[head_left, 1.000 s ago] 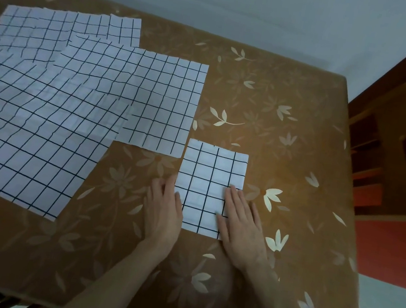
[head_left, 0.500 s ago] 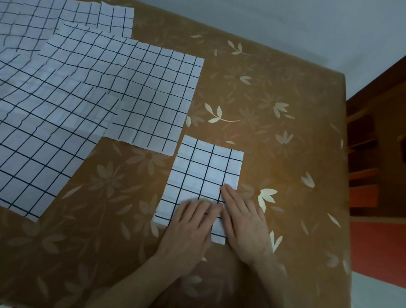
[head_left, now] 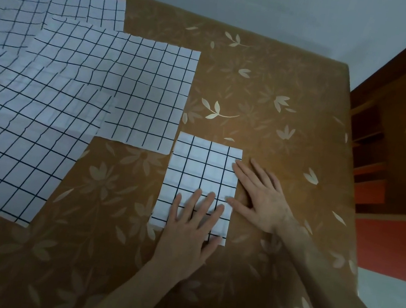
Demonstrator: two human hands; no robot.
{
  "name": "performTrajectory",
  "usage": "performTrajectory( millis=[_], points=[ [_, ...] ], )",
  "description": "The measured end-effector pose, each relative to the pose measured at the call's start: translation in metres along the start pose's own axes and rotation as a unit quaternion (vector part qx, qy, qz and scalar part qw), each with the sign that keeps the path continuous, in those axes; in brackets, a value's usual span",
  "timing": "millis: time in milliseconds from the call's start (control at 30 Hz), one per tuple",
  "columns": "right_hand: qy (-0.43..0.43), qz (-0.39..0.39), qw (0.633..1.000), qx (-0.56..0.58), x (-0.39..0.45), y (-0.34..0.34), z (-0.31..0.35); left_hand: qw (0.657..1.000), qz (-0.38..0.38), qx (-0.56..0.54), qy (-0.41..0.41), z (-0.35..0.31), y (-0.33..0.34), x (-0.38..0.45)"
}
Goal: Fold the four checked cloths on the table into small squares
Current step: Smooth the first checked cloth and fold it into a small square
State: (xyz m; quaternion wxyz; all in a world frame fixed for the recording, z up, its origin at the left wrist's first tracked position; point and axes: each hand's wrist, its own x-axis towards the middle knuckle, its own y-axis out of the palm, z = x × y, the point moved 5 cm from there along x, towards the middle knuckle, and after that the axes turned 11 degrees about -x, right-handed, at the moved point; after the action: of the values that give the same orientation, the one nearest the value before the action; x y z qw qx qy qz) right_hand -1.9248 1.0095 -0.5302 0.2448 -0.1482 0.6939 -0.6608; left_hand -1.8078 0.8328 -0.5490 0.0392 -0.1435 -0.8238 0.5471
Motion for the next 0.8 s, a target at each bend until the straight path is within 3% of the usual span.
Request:
performTrajectory(
  millis=[167,400,600,800],
  points=[
    [0.004,0.017,1.000,0.001,0.017,-0.002,-0.013,1.000,0.007,-0.002,-0.002,0.000,0.001,0.000],
    [0.045,-0.018,0.999,0.017,0.020,0.002,-0.014,1.000,-0.001,-0.021,-0.014,-0.002,-0.002,0.001],
    [0.040,0.004,0.999,0.024,0.019,0.002,-0.011,0.999,-0.012,-0.020,-0.025,-0.007,-0.003,0.006],
    [-0.017,-0.039,0.999,0.009,-0.001,-0.004,0.012,1.000,-0.011,-0.011,-0.025,-0.007,-0.002,0.005]
  ],
)
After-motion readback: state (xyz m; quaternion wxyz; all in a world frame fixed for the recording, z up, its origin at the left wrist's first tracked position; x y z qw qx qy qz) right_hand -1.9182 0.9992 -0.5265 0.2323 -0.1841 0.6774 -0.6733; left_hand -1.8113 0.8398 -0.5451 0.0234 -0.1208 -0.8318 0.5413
